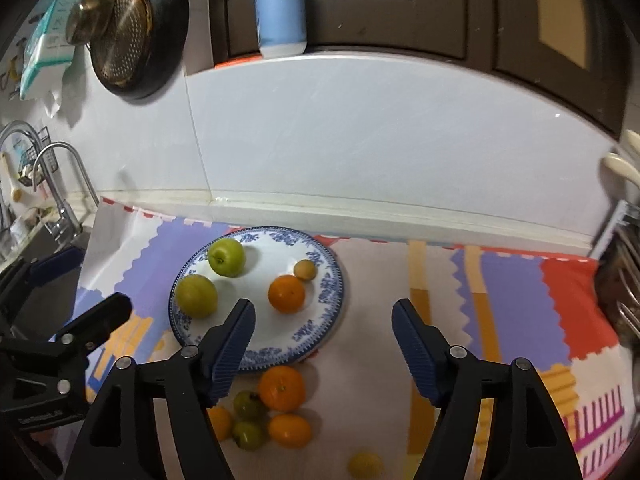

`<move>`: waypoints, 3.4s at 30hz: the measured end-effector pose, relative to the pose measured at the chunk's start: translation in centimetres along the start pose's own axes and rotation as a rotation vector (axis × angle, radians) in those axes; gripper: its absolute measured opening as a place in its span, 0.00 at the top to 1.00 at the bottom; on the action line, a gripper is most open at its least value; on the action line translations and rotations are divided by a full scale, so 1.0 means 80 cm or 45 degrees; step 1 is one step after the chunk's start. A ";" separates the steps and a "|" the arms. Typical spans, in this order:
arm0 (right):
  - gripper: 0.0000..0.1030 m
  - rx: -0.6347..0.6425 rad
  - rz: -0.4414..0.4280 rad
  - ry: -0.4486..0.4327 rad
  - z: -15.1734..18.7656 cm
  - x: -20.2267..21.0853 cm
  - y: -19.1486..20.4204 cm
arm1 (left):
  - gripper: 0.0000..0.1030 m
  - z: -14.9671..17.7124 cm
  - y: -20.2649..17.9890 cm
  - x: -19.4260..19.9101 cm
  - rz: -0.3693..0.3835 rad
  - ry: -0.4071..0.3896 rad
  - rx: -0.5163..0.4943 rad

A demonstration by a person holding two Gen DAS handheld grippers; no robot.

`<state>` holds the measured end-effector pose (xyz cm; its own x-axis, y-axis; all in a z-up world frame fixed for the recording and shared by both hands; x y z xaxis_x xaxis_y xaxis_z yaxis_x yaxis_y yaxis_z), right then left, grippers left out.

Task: Organize fruits
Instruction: 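Open both tools and withdraw them from the plate toward the remaining fruit, then grasp an orange with the left tool while the right tool grasps the small yellow fruit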

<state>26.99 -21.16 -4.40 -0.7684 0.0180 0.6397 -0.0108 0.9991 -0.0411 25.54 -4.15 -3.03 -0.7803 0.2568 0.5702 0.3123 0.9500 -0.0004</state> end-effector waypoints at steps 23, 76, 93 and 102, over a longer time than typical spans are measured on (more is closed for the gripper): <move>0.28 -0.022 0.137 0.039 0.095 0.055 -0.024 | 0.14 0.075 -0.041 0.038 0.008 0.008 -0.069; 0.73 -0.053 0.003 0.320 0.157 -0.038 -0.037 | 0.68 0.124 -0.075 -0.082 0.258 0.332 -0.119; 0.73 -0.049 -0.086 0.209 0.137 0.016 -0.010 | 0.68 0.100 -0.066 -0.016 0.224 0.214 -0.067; 0.73 -0.023 -0.140 0.128 0.117 0.041 0.009 | 0.68 0.085 -0.052 0.006 0.188 0.156 -0.057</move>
<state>18.49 -20.72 -9.54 -0.6950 -0.0883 0.7136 -0.0790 0.9958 0.0463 20.21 -6.74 -8.31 -0.6535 0.3665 0.6623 0.4445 0.8940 -0.0561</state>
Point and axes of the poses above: each gripper's, at about its wrist camera, not at the fingertips, and x roughly against the way its jaws point, y to its left, z to its underside, the point moved 3 cm from there along -x, roughly the way its jaws point, and after that the axes turned 5 degrees about z, right-handed, at the moved point
